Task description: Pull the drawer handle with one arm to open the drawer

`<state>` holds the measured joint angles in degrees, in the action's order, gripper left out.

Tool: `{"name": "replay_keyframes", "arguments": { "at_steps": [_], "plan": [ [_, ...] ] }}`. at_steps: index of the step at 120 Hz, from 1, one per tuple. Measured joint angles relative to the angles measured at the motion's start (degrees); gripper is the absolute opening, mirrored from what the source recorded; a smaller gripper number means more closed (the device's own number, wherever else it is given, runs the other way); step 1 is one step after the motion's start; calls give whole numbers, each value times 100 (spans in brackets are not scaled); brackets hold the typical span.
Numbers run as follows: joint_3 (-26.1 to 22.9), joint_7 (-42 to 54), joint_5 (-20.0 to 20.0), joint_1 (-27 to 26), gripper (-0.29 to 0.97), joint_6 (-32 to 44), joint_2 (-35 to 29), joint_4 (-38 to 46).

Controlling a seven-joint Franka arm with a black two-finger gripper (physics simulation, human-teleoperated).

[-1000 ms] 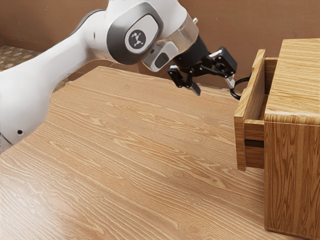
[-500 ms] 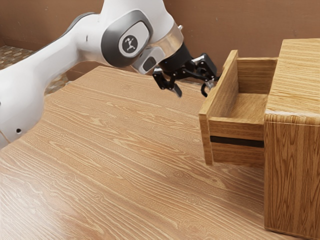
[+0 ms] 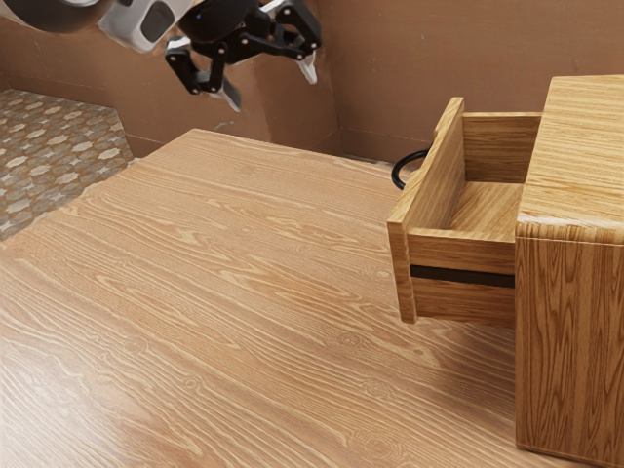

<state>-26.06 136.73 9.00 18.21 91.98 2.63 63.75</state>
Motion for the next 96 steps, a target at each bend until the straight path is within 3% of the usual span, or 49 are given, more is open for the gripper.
{"name": "replay_keyframes", "arguments": {
  "at_steps": [15, 26, 35, 62, 96],
  "plan": [
    [-258, -316, -109, 15, 68, -115, 611, -221],
    [-1567, -315, -153, 1085, 68, -78, 1186, -483],
    [-1994, -276, -168, 1423, 68, -32, 1375, -525],
    [-2165, -85, -178, 1351, 68, 51, 1344, -472],
    [-2153, 79, 195, 1245, 68, 245, 1463, -199]
  ]
}}
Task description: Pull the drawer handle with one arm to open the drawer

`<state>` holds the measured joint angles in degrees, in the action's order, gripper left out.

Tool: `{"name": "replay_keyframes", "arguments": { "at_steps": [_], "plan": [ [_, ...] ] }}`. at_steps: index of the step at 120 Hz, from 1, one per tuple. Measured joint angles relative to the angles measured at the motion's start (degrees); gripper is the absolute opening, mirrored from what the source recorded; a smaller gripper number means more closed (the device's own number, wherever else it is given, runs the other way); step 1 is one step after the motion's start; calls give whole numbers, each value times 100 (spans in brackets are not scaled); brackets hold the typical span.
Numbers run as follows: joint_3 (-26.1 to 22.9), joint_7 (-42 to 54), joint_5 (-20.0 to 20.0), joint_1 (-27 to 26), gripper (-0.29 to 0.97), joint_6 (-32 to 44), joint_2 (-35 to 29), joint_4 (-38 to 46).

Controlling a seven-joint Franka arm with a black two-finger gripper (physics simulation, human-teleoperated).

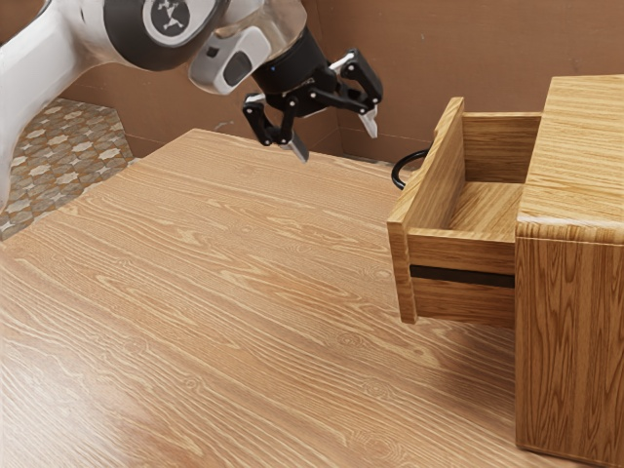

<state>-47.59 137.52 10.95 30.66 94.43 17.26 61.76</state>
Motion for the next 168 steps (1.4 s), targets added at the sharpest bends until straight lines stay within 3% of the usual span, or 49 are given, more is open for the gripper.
{"name": "replay_keyframes", "arguments": {
  "at_steps": [50, 76, 134, 168],
  "plan": [
    [-42, 139, 210, 248, 68, 224, -184, 487],
    [-287, 173, 222, 240, 68, 559, -62, 253],
    [-258, 215, 349, 213, 68, 876, 99, 828],
    [-243, 228, 354, 589, 68, 925, 43, 1069]
  ]
}}
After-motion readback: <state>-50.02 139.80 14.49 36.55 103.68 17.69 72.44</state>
